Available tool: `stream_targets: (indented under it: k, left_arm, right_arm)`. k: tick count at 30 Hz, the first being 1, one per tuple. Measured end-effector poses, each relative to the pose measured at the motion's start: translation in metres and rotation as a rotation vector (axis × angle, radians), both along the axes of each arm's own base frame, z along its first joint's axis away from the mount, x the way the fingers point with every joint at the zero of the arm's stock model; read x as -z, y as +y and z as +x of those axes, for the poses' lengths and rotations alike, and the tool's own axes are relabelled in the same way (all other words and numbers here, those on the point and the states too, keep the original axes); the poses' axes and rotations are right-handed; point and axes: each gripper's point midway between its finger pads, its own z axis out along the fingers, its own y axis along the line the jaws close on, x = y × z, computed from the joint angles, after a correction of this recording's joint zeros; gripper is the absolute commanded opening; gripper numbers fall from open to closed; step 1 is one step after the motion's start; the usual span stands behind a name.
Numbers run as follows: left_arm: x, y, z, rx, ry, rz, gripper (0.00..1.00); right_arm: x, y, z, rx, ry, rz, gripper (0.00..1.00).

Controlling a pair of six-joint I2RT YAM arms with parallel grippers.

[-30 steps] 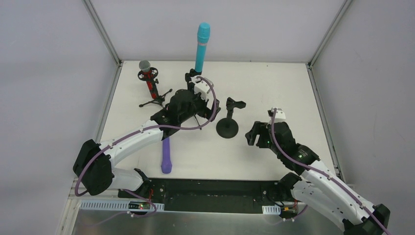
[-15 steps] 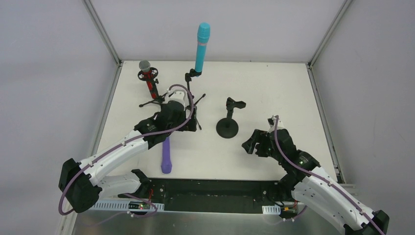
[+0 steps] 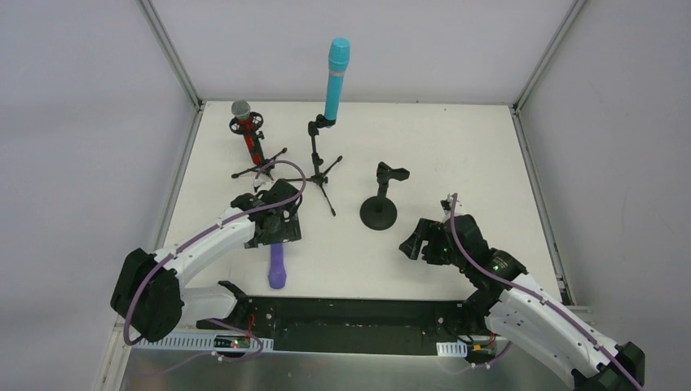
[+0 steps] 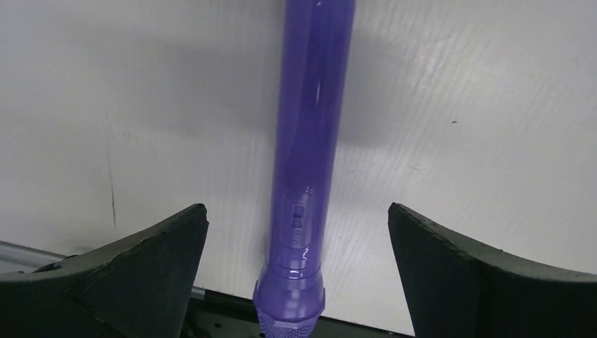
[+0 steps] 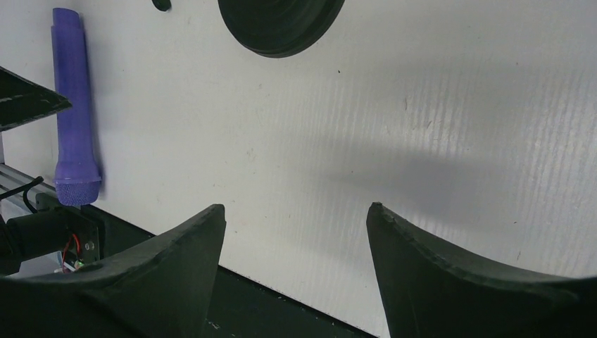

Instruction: Attach the microphones to the stand

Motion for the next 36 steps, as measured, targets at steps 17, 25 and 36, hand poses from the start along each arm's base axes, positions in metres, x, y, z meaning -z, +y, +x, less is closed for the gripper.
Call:
stream_targets:
  k: [17,25,36]
  left_arm:
    - [0.053,-0.004,-0.044,0.039,0.336,0.022,0.59]
    - [0.058,-0.012,-0.048,0.048,0.362,-0.023,0.08]
    - [0.037,-0.012,-0.044,0.067,0.233,-0.087,0.0]
  right_arm:
    - [-0.001,0.002,0.0,-0.004,0.002,0.009,0.77]
    - [-0.007,0.0,0.003,0.01,-0.03,0.018,0.77]
    - [-0.007,-0.001,0.003,0.015,-0.034,0.017,0.77]
